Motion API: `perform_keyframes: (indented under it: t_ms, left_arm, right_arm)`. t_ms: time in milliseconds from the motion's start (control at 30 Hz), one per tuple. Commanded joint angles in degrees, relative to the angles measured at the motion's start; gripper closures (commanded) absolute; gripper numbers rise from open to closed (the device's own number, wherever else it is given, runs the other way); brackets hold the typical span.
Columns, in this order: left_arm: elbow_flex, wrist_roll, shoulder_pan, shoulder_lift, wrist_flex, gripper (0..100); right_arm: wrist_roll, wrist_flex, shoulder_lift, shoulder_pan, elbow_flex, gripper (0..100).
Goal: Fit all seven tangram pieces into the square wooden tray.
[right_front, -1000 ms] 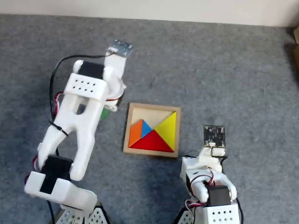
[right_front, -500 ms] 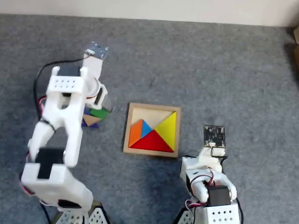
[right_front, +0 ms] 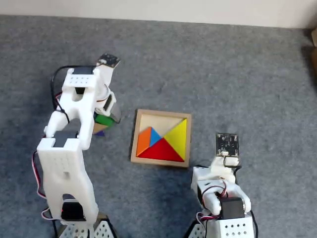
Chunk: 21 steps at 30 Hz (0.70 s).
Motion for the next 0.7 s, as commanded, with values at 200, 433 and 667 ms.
perform_keyframes:
  t_ms: [200, 433, 667]
  left_arm:
    - [-3.74, -0.26, 2.51, -0.66, 8.35, 89]
    - [-15.96, 0.44, 8.75, -0.57, 20.40, 93]
    - [-26.24, 6.68, 18.95, -0.48, 26.11, 93]
  right_arm:
    - [-0.44, 0.31, -1.10, 0.22, 6.20, 99.3]
    - [-0.44, 0.31, -1.10, 0.22, 6.20, 99.3]
    - [-0.44, 0.31, -1.10, 0.22, 6.20, 99.3]
